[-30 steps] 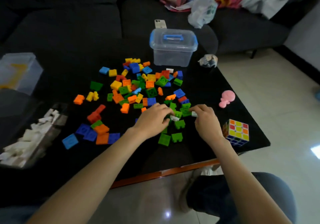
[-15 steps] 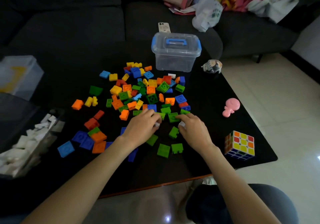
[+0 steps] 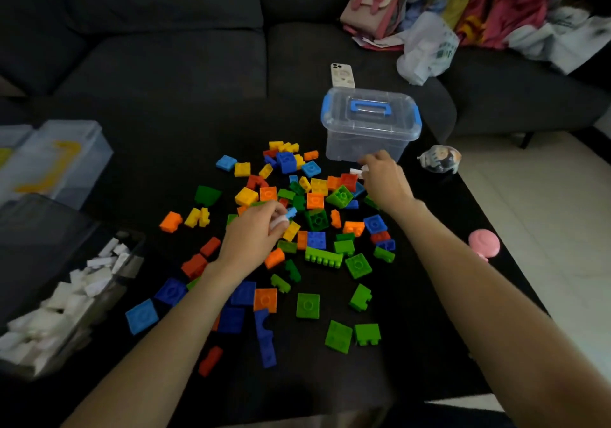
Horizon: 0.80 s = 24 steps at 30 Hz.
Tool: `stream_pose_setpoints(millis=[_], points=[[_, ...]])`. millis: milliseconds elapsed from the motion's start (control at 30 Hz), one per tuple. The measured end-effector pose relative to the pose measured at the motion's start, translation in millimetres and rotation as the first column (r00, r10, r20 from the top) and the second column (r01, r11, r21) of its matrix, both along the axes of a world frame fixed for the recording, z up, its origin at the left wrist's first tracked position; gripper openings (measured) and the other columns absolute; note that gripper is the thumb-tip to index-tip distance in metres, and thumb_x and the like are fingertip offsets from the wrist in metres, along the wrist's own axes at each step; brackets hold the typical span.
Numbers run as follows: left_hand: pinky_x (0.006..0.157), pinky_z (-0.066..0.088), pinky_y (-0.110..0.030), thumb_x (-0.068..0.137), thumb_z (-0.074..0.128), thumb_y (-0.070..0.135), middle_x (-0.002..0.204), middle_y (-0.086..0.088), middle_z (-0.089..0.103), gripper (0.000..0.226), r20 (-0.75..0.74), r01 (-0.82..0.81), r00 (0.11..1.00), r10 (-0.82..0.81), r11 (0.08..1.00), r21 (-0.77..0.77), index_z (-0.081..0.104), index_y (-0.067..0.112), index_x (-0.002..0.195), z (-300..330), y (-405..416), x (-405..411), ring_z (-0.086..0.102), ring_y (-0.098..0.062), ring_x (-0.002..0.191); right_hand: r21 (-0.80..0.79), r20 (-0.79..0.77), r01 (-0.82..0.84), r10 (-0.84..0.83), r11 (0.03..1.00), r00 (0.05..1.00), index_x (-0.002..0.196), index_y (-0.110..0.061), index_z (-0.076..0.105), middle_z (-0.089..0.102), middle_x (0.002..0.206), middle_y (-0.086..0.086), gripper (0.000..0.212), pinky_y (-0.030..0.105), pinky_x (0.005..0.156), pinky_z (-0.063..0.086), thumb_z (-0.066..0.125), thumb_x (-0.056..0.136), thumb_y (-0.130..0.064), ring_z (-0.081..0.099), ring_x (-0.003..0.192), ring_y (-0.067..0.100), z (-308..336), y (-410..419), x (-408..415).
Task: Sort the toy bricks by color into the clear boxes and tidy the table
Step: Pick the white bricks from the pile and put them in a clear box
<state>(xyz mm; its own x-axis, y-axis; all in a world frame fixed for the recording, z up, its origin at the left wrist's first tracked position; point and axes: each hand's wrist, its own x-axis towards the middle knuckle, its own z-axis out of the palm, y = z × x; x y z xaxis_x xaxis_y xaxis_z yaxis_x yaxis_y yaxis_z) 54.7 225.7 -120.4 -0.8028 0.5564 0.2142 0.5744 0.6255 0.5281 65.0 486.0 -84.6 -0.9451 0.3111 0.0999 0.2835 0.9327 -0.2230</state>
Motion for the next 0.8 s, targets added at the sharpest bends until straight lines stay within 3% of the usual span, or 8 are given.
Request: stream_pose_setpoints(millis=[100,200,400,500,600,667,700,800], points=[[0.069,0.047,-0.023,0.09,0.061,0.029,0.095,0.013,0.06,0.019,0.089,-0.029,0.996,0.028,0.999,0.018,0.059,0.024,0.108,-6.8,0.3,-11.2,0.058,-0.006,0.089,0.047,0.197,0.011,-0.02,0.999,0.98,0.129,-0.016,0.051,0.053,0.127,0.015,0.04,0.042,0.092,0.049,0.053,0.091,-0.006,0.055,0.113,0.031,-11.6,15.6,-32.8],[0.07,0.05,-0.025,0.089,0.062,0.028,0.096,0.011,0.062,0.021,0.116,-0.037,0.993,0.035,0.999,0.018,0.061,0.025,0.109,-10.8,-1.2,-18.9,0.058,-0.005,0.087,0.007,0.272,-0.017,0.015,1.0,0.962,0.128,-0.023,0.055,0.055,0.13,0.01,0.038,0.042,0.095,0.048,0.049,0.093,-0.007,0.054,0.116,0.028,-16.9,19.6,-45.4],[0.074,0.049,-0.023,0.088,0.064,0.026,0.098,0.008,0.064,0.019,0.085,-0.001,0.996,-0.002,1.0,0.026,0.064,0.018,0.105,-12.9,-12.2,-20.5,0.058,-0.006,0.09,-0.055,0.191,-0.196,0.203,0.979,0.96,0.11,-0.019,0.066,0.065,0.112,0.01,0.023,0.039,0.085,0.049,0.05,0.093,-0.015,0.061,0.103,0.03,-31.6,-9.3,-37.2],[0.076,0.05,-0.026,0.087,0.065,0.025,0.099,0.006,0.065,0.02,0.086,0.016,0.996,-0.017,1.0,0.022,0.064,0.018,0.106,-10.9,-18.3,-17.7,0.059,-0.008,0.092,0.001,0.217,-0.274,0.267,0.962,0.939,0.122,-0.014,0.058,0.058,0.118,0.013,0.028,0.041,0.087,0.045,0.049,0.096,-0.017,0.056,0.108,0.034,-34.3,-29.2,-26.5],[0.08,0.051,-0.028,0.089,0.062,0.026,0.101,0.006,0.065,0.022,0.07,0.003,0.997,-0.007,0.999,0.055,0.064,0.019,0.109,-1.4,-29.3,-13.4,0.059,-0.008,0.095,0.063,0.136,-0.219,0.209,0.974,0.968,0.122,-0.009,0.055,0.056,0.114,0.014,0.028,0.041,0.083,0.046,0.042,0.1,-0.019,0.058,0.102,0.033,-22.6,-44.0,-13.2],[0.079,0.051,-0.028,0.091,0.058,0.03,0.101,0.008,0.064,0.022,0.031,-0.025,0.999,0.024,0.998,0.062,0.063,0.021,0.11,10.7,-44.1,-7.8,0.058,-0.006,0.095,-0.052,0.004,-0.178,0.179,0.983,0.984,0.116,-0.007,0.055,0.059,0.108,0.011,0.024,0.04,0.08,0.048,0.042,0.099,-0.018,0.059,0.095,0.029,-7.9,-59.1,-0.7],[0.077,0.051,-0.028,0.091,0.056,0.032,0.1,0.009,0.063,0.021,0.002,-0.044,0.999,0.044,0.998,0.052,0.062,0.021,0.108,17.9,-54.1,-3.6,0.058,-0.005,0.093,-0.187,-0.058,-0.165,0.157,0.968,0.986,0.113,-0.007,0.056,0.061,0.102,0.008,0.023,0.036,0.076,0.048,0.043,0.099,-0.019,0.06,0.089,0.024,0.7,-70.9,6.1],[0.067,0.044,-0.027,0.091,0.054,0.029,0.092,0.008,0.06,0.013,-0.098,-0.128,0.987,0.131,0.991,0.037,0.06,0.02,0.099,36.1,-100.0,12.8,0.056,-0.008,0.083,-0.546,-0.116,-0.219,0.186,0.809,0.976,0.111,-0.012,0.055,0.061,0.079,-0.001,0.019,0.02,0.052,0.046,0.043,0.099,-0.02,0.058,0.057,0.004,27.3,-128.2,23.6]])
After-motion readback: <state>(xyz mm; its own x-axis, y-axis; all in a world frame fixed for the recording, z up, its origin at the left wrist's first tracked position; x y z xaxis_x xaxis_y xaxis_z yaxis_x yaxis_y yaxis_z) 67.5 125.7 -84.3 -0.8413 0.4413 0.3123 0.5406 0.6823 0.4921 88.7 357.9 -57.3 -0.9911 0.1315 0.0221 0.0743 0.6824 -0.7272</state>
